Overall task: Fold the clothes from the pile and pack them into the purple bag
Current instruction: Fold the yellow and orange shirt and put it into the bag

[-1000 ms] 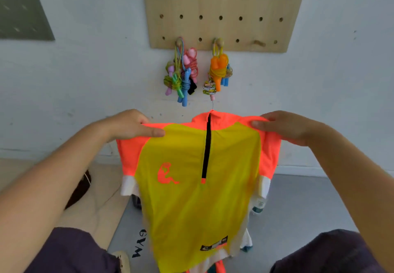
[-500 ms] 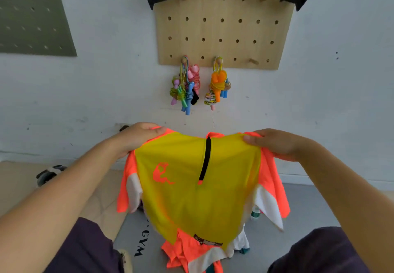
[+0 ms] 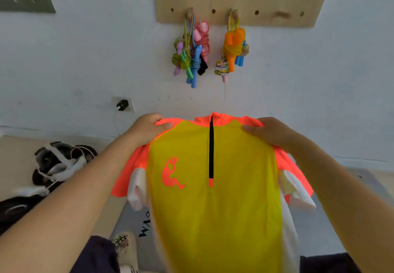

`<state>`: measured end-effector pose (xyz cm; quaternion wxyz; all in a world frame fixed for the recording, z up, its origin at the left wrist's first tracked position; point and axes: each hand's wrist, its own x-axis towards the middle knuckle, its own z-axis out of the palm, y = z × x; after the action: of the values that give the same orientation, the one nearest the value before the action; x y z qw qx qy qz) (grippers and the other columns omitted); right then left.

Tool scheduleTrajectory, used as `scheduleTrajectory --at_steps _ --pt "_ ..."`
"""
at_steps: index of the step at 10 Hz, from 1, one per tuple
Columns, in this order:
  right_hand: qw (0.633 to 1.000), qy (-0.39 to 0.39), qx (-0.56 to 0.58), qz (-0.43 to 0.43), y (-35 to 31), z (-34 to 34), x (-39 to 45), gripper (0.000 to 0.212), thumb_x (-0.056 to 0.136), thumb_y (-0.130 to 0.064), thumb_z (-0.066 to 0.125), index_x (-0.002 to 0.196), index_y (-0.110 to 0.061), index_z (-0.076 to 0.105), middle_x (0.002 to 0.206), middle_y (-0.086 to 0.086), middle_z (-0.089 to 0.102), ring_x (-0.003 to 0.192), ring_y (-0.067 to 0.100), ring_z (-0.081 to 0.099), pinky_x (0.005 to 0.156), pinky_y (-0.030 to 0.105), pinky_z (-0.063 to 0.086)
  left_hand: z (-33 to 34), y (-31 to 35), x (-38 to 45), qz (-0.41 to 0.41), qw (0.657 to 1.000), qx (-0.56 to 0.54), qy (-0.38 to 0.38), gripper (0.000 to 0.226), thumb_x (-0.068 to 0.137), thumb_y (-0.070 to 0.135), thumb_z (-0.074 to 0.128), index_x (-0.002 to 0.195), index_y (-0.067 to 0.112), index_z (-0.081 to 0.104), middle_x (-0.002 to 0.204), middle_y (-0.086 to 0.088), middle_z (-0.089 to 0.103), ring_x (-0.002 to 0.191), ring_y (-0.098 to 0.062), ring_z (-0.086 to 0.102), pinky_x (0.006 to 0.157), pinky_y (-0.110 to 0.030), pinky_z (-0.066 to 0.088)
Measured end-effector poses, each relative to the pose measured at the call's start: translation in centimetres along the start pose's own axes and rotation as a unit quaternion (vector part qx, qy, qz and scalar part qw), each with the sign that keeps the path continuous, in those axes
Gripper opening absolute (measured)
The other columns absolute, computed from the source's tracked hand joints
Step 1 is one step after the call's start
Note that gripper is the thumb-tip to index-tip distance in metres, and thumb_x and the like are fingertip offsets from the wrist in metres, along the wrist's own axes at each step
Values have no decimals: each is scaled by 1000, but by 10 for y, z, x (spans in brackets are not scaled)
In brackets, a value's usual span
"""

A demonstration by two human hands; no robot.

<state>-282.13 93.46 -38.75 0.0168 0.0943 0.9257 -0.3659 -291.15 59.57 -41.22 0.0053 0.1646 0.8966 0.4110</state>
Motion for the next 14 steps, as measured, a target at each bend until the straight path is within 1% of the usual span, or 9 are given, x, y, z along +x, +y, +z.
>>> scheduleTrajectory --at_steps 3,5,7,8,10,11,12,13,14 --pt "972 -175 -79 135 241 248 94 16 95 -26 58 81 -19 57 86 2 59 88 22 54 75 32 39 251 -259 -6 -201 958 69 -191 21 85 20 73 73 18 56 79 -4 60 80 -22 56 71 -39 42" --pt "947 -216 -208 115 297 302 131 22 91 -20 59 74 -12 49 95 21 64 90 34 58 68 34 30 299 -320 18 -188 947 118 -232 24 90 22 66 76 5 56 83 -18 62 85 -34 60 78 -49 46" --pt "976 61 -198 71 276 302 153 25 95 -29 55 115 -15 60 114 13 62 109 35 50 92 44 33 300 -319 49 -118 976 183 -29 44 88 29 64 129 18 53 125 -16 56 119 -33 50 97 -46 38" --pt "969 186 -153 59 274 309 113 29 88 -24 60 111 -7 55 110 14 56 103 33 49 87 40 34 303 -317 11 -172 977 121 34 50 84 24 69 129 7 54 126 -19 54 119 -33 48 97 -40 39" --pt "941 143 -17 305 333 358 11 24 88 -23 62 77 -6 50 78 13 54 76 33 53 60 37 33 332 -338 -101 -457 887 5 63 34 86 29 67 79 -1 52 74 -16 51 69 -32 50 50 -35 33" --pt "917 114 59 377 348 366 -9 32 85 -34 71 87 -10 49 80 6 51 73 24 49 64 34 32 336 -343 -117 -518 853 -48 37 34 87 39 66 83 7 55 71 -3 48 70 -21 49 50 -28 27" --pt "902 90 105 409 352 364 -12 40 84 -44 72 102 -15 51 88 0 56 77 17 53 69 32 37 328 -343 -110 -590 796 -135 -15 41 91 50 60 72 16 48 72 -3 53 80 -24 55 67 -32 42" --pt "903 76 138 400 357 359 -6 43 83 -43 73 108 -10 60 95 3 60 85 18 56 71 32 39 312 -370 -115 -615 787 44 19 35 93 56 55 100 22 60 105 -19 68 104 -30 59 107 -45 40" --pt "908 83 148 383 357 355 -1 38 82 -38 75 105 -15 57 97 2 59 85 19 55 72 32 40 315 -363 -112 -603 565 -563 14 58 104 55 23 156 31 13 161 2 24 145 -8 21 119 -18 0"
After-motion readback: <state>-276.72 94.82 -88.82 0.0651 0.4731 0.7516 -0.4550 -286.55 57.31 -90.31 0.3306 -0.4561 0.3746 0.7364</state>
